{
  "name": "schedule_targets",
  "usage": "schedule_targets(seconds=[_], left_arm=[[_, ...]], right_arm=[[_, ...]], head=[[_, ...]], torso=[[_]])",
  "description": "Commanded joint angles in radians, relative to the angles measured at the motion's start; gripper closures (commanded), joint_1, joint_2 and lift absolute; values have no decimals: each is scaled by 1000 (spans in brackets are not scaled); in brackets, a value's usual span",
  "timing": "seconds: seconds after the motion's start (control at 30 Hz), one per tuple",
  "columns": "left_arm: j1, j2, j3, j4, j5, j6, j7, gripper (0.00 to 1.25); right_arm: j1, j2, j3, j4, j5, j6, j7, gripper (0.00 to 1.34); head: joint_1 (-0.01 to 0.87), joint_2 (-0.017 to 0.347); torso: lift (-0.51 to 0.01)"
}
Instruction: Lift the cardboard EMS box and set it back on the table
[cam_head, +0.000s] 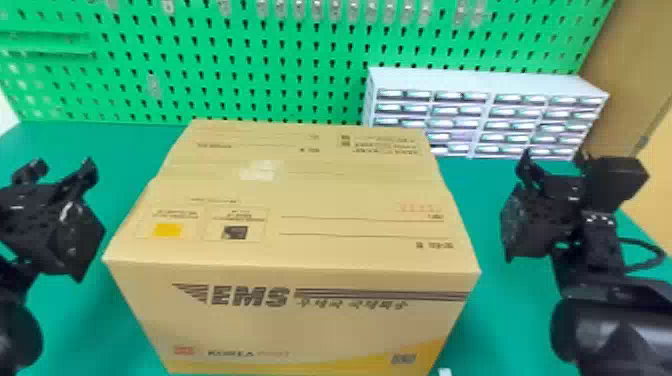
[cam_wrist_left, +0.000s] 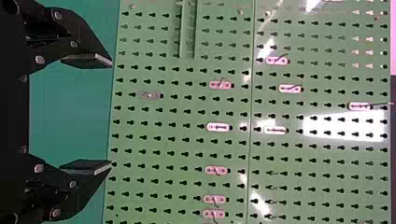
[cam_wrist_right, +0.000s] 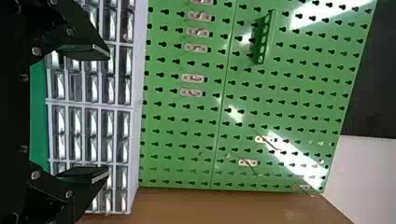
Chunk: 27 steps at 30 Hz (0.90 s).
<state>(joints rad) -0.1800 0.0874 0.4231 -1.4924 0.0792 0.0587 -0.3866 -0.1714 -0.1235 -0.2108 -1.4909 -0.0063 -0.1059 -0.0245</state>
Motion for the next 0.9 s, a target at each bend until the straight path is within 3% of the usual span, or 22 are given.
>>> schedule_targets(seconds=[0.0, 0.87], left_arm=[[-1, 0, -1, 0, -1, 0, 0, 484], [2, 0, 0, -8, 5, -11, 0, 486]], right_arm=[[3, 4, -4, 1, 2, 0, 0, 395], [6, 5, -2, 1, -6, 0, 0, 395]], head=[[678, -15], [678, -15]], torso=[[-97], [-97]])
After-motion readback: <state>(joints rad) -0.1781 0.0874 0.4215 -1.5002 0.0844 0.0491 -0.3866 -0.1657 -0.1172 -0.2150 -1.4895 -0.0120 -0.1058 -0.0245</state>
